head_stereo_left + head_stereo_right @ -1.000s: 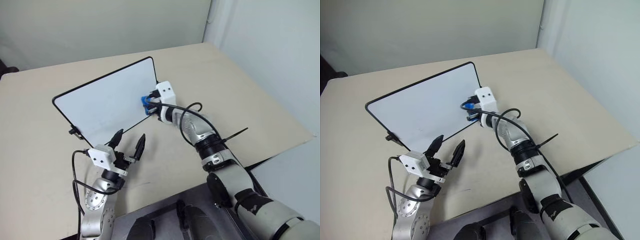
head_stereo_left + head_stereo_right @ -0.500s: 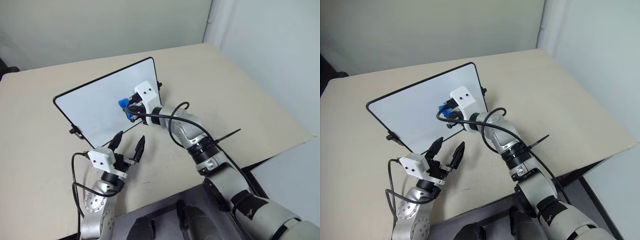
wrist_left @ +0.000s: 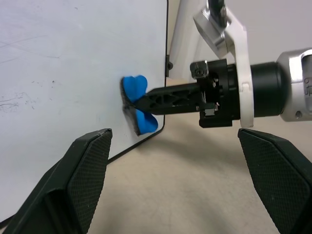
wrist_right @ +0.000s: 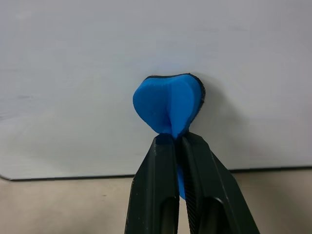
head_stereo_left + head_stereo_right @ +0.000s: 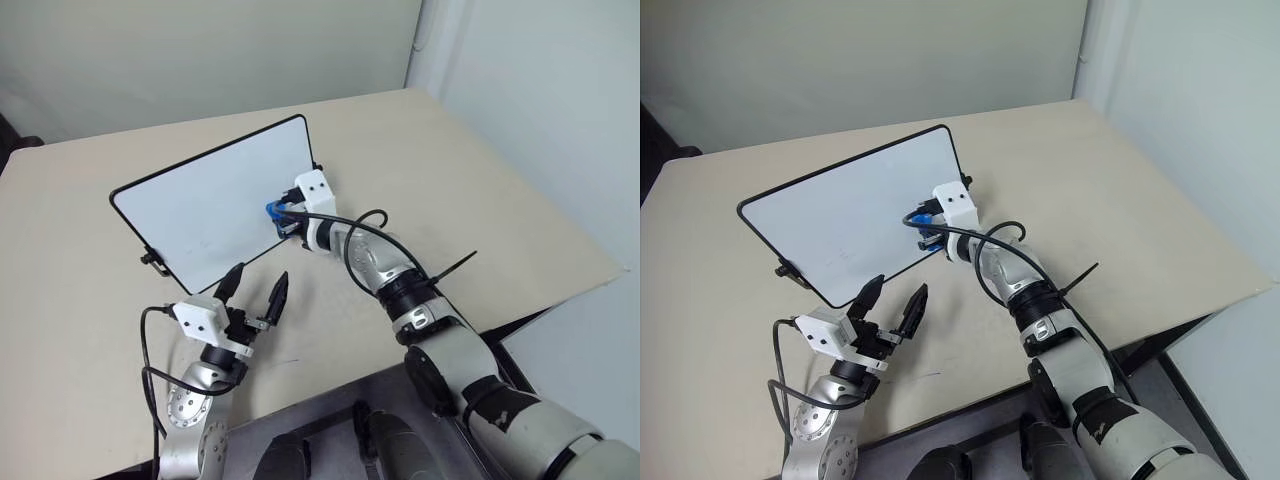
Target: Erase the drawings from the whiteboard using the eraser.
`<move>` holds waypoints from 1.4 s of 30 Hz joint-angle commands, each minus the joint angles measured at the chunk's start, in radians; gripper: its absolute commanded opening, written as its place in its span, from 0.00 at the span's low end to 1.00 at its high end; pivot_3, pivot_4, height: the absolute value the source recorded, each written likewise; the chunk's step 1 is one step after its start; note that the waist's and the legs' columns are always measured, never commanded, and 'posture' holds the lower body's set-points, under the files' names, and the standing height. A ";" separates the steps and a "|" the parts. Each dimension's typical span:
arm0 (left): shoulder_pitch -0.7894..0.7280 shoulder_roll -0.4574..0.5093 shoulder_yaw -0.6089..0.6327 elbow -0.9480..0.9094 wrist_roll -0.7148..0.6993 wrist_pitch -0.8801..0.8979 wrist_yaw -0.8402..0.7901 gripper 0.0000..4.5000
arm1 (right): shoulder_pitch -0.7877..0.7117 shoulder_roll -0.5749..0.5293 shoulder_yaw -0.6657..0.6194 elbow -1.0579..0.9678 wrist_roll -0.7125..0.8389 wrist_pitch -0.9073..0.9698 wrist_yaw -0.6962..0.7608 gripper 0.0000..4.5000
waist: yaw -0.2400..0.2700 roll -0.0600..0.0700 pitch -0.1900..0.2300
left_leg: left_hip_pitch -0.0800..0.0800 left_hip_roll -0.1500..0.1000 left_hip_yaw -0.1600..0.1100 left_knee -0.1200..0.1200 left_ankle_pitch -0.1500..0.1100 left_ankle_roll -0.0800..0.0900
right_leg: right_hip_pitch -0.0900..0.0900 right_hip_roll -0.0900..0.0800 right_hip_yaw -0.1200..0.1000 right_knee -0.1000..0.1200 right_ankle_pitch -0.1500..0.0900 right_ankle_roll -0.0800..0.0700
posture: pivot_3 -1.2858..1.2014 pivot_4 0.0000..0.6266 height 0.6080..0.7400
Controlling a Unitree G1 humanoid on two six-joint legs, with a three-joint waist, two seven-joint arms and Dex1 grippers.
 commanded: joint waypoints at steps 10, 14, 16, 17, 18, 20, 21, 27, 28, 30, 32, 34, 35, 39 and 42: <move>-0.010 0.010 0.019 -0.046 -0.015 0.001 -0.002 1.00 | 0.058 -0.098 0.003 -0.188 -0.041 0.099 -0.020 0.00 | 0.003 0.000 0.000 | -0.001 0.000 0.000 0.000 -0.001 0.000 | 0.000 0.000 0.000 -0.001 -0.001 0.001 | 0.52 0.24 1.00; -0.014 0.012 0.022 -0.042 -0.016 0.004 -0.004 1.00 | 0.169 -0.199 0.042 -0.476 -0.029 0.324 0.017 0.00 | 0.014 0.000 0.000 | -0.001 0.000 0.001 0.000 -0.002 0.001 | 0.000 -0.001 0.000 -0.001 0.000 -0.005 | 0.52 0.24 1.00; -0.018 0.016 0.024 -0.039 -0.017 0.005 -0.010 1.00 | 0.220 -0.237 0.031 -0.625 -0.001 0.434 0.020 0.00 | 0.014 0.000 0.000 | -0.001 0.000 0.003 0.000 -0.002 0.002 | 0.000 -0.001 0.000 -0.001 -0.001 -0.005 | 0.52 0.24 1.00; -0.019 0.017 0.023 -0.039 -0.016 0.006 -0.012 1.00 | 0.246 -0.255 0.026 -0.693 0.011 0.481 0.024 0.00 | 0.014 0.000 0.000 | -0.001 0.000 0.003 0.000 -0.002 0.002 | 0.000 -0.001 0.000 -0.001 -0.002 -0.004 | 0.52 0.24 1.00; -0.020 0.017 0.022 -0.039 -0.015 0.006 -0.014 1.00 | 0.277 -0.277 0.025 -0.760 0.022 0.525 0.030 0.00 | 0.014 0.000 0.000 | -0.001 0.000 0.003 0.000 -0.002 0.002 | 0.000 -0.001 0.000 -0.001 -0.003 -0.004 | 0.52 0.24 1.00; -0.022 0.017 0.016 -0.037 -0.012 0.006 -0.014 1.00 | 0.334 -0.324 0.025 -0.872 0.041 0.599 0.042 0.00 | 0.014 0.000 0.000 | -0.001 0.000 0.003 0.000 -0.003 0.002 | 0.000 -0.001 0.000 -0.001 -0.005 -0.003 | 0.52 0.24 1.00; -0.023 0.015 0.013 -0.036 -0.009 0.006 -0.014 1.00 | 0.358 -0.346 0.022 -0.918 0.050 0.633 0.046 0.00 | 0.014 0.000 0.000 | 0.000 0.000 0.003 0.000 -0.003 0.003 | 0.000 -0.001 0.000 -0.001 -0.006 -0.003 | 0.52 0.24 1.00; -0.035 0.010 0.000 -0.020 0.005 0.001 -0.011 1.00 | 0.456 -0.479 -0.005 -1.122 0.109 0.819 0.071 0.00 | 0.018 0.000 0.000 | 0.002 -0.001 0.004 0.002 -0.004 0.005 | 0.004 -0.001 0.001 -0.001 -0.007 0.000 | 0.52 0.24 1.00; -0.038 0.009 -0.001 -0.016 0.008 -0.001 -0.011 1.00 | 0.476 -0.496 -0.019 -1.142 0.125 0.853 0.078 0.00 | 0.018 0.000 0.000 | 0.002 -0.001 0.005 0.002 -0.005 0.006 | 0.004 -0.001 0.001 -0.001 -0.008 0.004 | 0.52 0.24 1.00; -0.045 0.009 -0.002 -0.008 0.011 -0.004 -0.013 1.00 | 0.514 -0.518 -0.042 -1.158 0.144 0.894 0.082 0.00 | 0.018 0.000 0.000 | 0.004 -0.001 0.005 0.002 -0.005 0.006 | 0.007 -0.001 0.001 -0.002 -0.012 0.010 | 0.52 0.24 1.00; -0.053 0.009 -0.004 0.003 0.013 -0.007 -0.017 1.00 | 0.561 -0.534 -0.052 -1.156 0.152 0.905 0.083 0.00 | 0.018 0.000 0.000 | 0.008 -0.001 0.005 0.002 -0.005 0.007 | 0.010 -0.001 0.001 -0.002 -0.012 0.010 | 0.52 0.24 1.00; -0.060 0.010 -0.005 0.013 0.015 -0.009 -0.019 1.00 | 0.600 -0.547 -0.048 -1.154 0.160 0.901 0.089 0.00 | 0.018 0.000 0.000 | 0.011 -0.002 0.005 0.002 -0.005 0.007 | 0.014 -0.001 0.001 -0.002 -0.012 0.011 | 0.52 0.24 1.00; -0.063 0.010 -0.005 0.017 0.015 -0.010 -0.019 1.00 | 0.615 -0.552 -0.044 -1.155 0.164 0.898 0.091 0.00 | 0.019 0.000 0.000 | 0.014 -0.002 0.004 0.002 -0.006 0.008 | 0.016 -0.001 0.001 -0.002 -0.012 0.011 | 0.52 0.24 1.00; -0.075 0.015 -0.004 0.028 0.011 -0.007 -0.025 1.00 | 0.647 -0.552 -0.020 -1.135 0.169 0.876 0.085 0.00 | 0.019 0.000 -0.001 | 0.020 -0.003 0.002 0.002 -0.008 0.010 | 0.024 -0.001 0.001 -0.003 -0.015 0.015 | 0.52 0.24 1.00; -0.081 0.017 -0.001 0.034 0.009 -0.005 -0.029 1.00 | 0.650 -0.534 -0.016 -1.118 0.166 0.865 0.073 0.14 | 0.019 -0.001 -0.001 | 0.020 -0.004 0.001 0.002 -0.011 0.011 | 0.025 -0.001 0.001 -0.003 -0.016 0.017 | 0.52 0.24 1.00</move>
